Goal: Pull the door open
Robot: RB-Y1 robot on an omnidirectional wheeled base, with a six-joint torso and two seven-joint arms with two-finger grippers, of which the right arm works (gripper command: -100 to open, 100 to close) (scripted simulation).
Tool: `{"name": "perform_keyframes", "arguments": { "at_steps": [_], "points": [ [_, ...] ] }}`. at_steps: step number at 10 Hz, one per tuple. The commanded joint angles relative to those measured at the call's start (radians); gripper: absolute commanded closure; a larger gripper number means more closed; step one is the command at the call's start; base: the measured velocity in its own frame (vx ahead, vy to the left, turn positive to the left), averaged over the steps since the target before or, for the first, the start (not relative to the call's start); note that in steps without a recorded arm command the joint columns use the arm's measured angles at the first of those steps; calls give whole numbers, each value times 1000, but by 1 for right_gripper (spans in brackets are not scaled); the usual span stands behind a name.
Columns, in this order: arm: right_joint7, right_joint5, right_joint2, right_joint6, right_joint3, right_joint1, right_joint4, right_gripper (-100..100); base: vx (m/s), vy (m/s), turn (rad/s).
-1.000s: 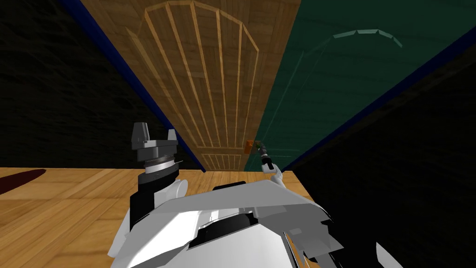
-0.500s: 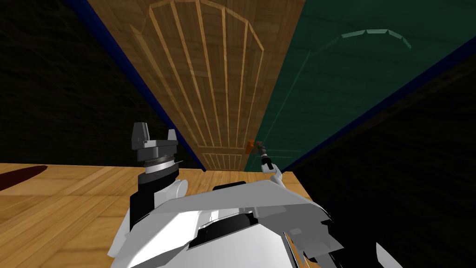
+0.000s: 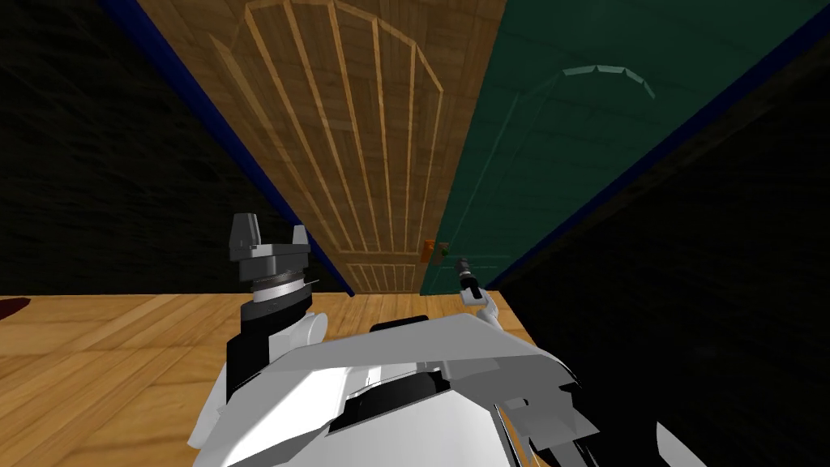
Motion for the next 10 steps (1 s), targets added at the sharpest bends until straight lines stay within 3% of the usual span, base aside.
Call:
{"name": "perform_keyframes", "arguments": {
  "at_steps": [1, 2, 6, 7, 10],
  "points": [
    [-9, -4, -21, -1, -13, 8, 19, 100, -195, -67, -33],
    [-11, 1, -9, 3, 6, 11, -8, -100, -199, 16, 74],
    [-41, 9, -4, -2, 65, 20, -60, -100, -207, 127, 92],
    [-34, 8, -4, -7, 54, 19, -44, -100, -87, 81, 10],
    [-25, -2, -29, 1, -6, 41, -4, -100, -6, -77, -162]
  ]
}}
